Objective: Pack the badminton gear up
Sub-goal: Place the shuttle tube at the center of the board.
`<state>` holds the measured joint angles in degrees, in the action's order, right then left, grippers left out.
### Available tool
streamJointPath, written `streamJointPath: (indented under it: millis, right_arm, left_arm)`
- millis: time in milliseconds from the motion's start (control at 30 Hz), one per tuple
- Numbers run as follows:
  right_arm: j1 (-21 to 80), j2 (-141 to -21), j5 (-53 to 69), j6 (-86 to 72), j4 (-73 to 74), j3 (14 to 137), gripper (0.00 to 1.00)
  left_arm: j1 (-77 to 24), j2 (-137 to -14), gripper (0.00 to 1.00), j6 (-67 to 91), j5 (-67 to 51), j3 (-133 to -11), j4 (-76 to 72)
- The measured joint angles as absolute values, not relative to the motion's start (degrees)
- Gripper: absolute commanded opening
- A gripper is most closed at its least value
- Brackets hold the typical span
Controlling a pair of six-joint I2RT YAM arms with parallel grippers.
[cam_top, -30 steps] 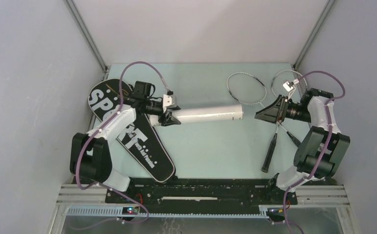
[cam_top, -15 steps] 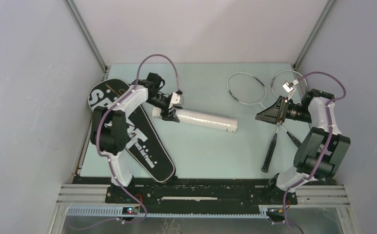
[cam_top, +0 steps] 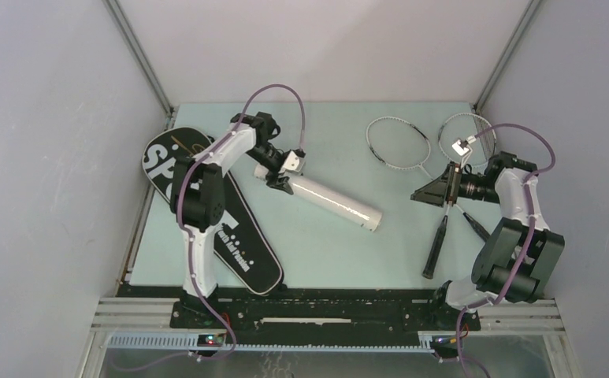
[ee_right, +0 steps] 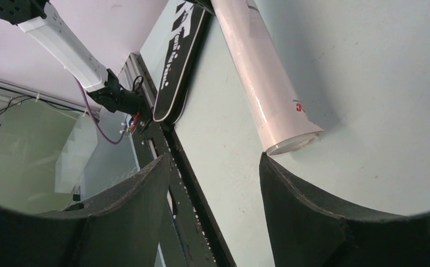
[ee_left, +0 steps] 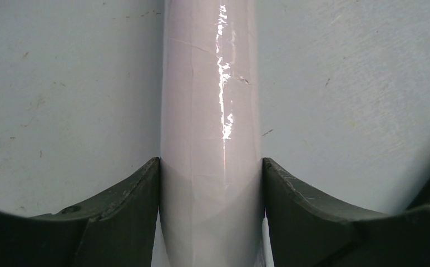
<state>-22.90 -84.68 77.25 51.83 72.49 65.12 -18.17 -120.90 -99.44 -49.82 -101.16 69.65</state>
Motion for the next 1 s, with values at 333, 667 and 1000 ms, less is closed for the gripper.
streamJointPath:
  millis: [333, 667, 1000]
  right_arm:
    - [-21.9, -84.7, 74.6, 45.9, 65.2, 62.0, 0.67]
    - [-18.1, -84.7, 71.2, 40.0, 58.3, 60.5, 0.67]
    - [-14.5, -82.7, 65.8, 33.9, 51.8, 58.7, 0.68]
  left_arm:
    - [-18.2, -124.9, 0.66, -106.6, -49.1, -106.7, 73.2]
    - [-18.2, -125.7, 0.79, -111.5, -45.1, -107.1, 72.9]
    - [-18.4, -125.3, 1.00, -112.1, -42.9, -105.5, 70.1]
